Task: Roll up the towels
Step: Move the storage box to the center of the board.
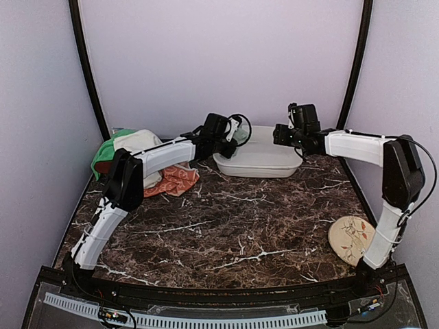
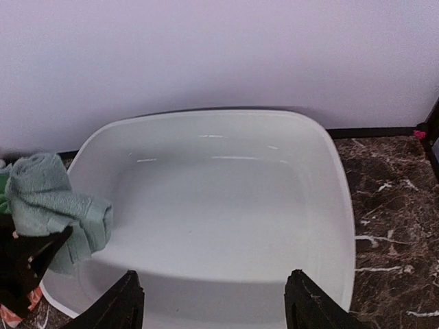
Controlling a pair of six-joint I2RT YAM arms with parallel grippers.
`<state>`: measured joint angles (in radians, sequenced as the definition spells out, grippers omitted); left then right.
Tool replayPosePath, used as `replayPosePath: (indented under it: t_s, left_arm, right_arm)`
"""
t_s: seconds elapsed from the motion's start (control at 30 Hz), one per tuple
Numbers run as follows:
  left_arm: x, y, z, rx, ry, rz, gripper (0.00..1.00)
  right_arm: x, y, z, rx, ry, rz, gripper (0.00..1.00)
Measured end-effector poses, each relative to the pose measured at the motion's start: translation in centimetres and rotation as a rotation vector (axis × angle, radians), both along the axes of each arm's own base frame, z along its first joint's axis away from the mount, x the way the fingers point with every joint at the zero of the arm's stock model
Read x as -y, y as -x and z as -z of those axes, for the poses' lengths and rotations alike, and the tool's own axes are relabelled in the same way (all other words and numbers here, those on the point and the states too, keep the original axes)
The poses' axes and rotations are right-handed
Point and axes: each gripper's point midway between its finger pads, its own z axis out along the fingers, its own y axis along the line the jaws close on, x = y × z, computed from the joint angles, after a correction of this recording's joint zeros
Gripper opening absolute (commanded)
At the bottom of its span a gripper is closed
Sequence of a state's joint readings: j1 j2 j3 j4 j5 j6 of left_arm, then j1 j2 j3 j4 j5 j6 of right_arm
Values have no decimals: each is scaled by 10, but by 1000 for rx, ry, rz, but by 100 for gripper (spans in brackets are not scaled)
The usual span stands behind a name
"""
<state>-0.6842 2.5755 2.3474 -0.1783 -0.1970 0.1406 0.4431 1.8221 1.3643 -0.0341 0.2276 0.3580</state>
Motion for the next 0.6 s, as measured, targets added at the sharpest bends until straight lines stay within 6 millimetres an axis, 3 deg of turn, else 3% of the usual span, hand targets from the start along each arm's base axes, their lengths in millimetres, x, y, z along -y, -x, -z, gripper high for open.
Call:
replayPosePath:
  t_s: [0.1, 0.27, 0.37, 0.6]
  left_arm:
    - [9, 5, 2, 1, 0, 19, 0]
    - [18, 11, 12, -6, -24, 59, 0]
    - [17, 13, 27, -26, -58, 71, 0]
    - [6, 17, 52, -87, -122, 76, 0]
  right_arm:
    - [33, -11, -13, 36, 0, 78, 70]
    - [76, -22, 18, -20, 67, 175, 71]
    - [92, -27, 40, -72, 108, 209, 70]
    - [102, -46, 77, -166, 114, 216, 50]
